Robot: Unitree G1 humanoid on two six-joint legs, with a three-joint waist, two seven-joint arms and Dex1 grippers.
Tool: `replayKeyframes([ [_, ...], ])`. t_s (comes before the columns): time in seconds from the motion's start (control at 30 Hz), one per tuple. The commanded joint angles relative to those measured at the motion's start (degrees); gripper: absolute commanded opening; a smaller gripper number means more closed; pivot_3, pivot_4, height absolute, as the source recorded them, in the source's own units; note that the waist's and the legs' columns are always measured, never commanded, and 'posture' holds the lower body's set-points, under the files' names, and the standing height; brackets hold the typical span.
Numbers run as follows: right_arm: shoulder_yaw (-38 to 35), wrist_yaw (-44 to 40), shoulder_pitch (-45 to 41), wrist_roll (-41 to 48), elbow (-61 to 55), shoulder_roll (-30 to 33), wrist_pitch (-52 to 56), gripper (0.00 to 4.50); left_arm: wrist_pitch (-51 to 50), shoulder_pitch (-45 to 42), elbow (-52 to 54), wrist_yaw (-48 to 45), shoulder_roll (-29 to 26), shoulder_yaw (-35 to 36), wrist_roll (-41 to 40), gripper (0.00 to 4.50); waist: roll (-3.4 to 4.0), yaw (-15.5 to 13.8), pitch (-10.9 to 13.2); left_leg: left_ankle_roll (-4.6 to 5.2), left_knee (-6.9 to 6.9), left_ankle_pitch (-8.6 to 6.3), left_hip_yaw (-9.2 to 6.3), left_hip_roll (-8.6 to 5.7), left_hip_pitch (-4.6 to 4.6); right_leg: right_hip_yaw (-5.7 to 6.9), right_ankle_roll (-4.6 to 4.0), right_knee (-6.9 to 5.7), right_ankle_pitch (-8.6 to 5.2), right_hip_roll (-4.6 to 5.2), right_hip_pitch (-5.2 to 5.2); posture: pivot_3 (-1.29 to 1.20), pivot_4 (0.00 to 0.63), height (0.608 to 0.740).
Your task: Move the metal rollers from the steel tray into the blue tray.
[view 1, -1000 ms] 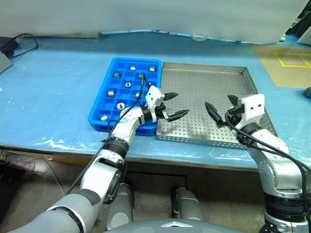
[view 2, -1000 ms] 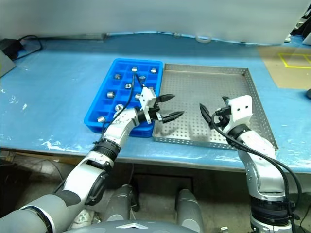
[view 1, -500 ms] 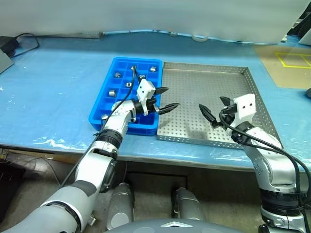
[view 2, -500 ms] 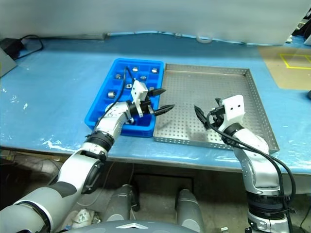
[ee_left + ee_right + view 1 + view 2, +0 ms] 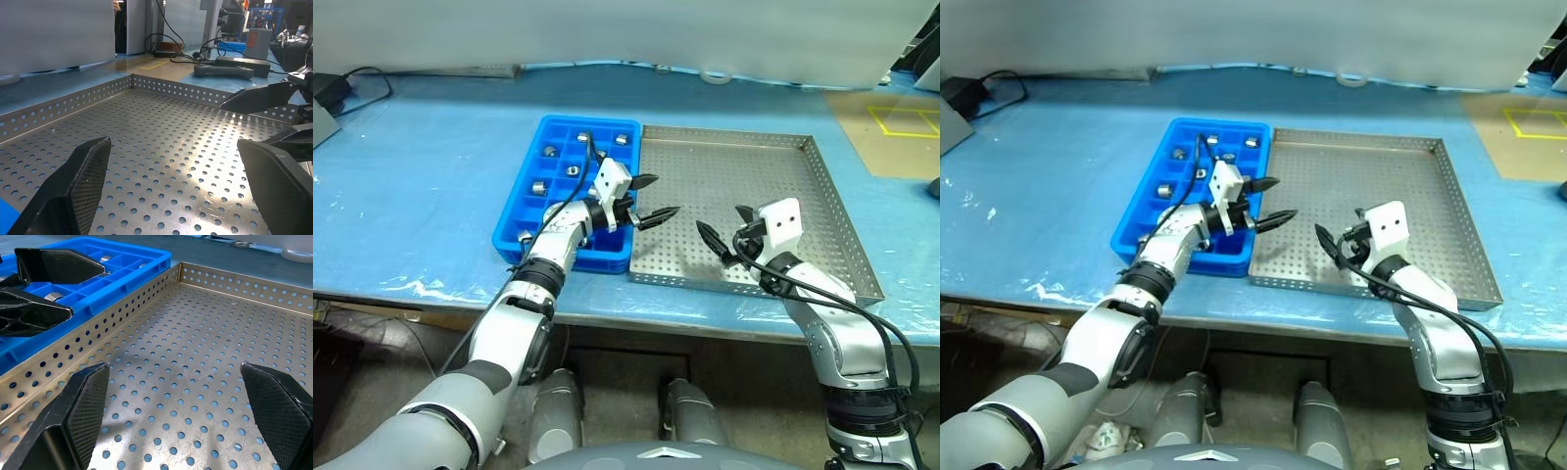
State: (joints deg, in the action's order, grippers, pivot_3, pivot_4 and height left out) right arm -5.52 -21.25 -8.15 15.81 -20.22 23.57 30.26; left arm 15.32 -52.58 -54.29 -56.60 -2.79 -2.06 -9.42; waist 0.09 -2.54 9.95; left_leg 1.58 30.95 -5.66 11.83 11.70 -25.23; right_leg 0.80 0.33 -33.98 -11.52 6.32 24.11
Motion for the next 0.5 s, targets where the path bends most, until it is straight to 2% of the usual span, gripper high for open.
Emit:
replayKeyframes([
  [0.03,0.39,0.64,0.07,-0.27,-0.79,-1.44,-2.17,4.41,1.56,-1.70,0.95,0.21,-0.73,0.09,0.63,4.50,0.00,-0.02,0.00,0.00,-0.01,0.00,0.00,0.01,0.00,0.01,0.00,0.00,0.00,0.00,0.00,-0.19,0.150,0.740],
  [0.27,2.73,-1.33,0.07,0.47,0.79,-3.51,-1.69,4.41,0.44,-1.50,3.31,1.20,-1.77,1.50,-0.56,4.50,0.00,-0.44,0.00,0.00,-0.01,0.00,-0.01,0.00,0.00,0.04,-0.01,0.00,0.00,0.01,0.00,-0.11,0.150,0.740],
  [0.5,2.91,-3.87,-4.63,-0.23,6.56,-2.87,-3.76,4.41,0.77,0.19,5.58,2.70,-2.23,1.07,0.03,4.50,0.00,-1.76,0.00,0.00,0.02,0.00,-0.02,0.00,0.00,0.04,-0.06,-0.02,0.03,0.02,-0.02,-0.03,0.150,0.740],
])
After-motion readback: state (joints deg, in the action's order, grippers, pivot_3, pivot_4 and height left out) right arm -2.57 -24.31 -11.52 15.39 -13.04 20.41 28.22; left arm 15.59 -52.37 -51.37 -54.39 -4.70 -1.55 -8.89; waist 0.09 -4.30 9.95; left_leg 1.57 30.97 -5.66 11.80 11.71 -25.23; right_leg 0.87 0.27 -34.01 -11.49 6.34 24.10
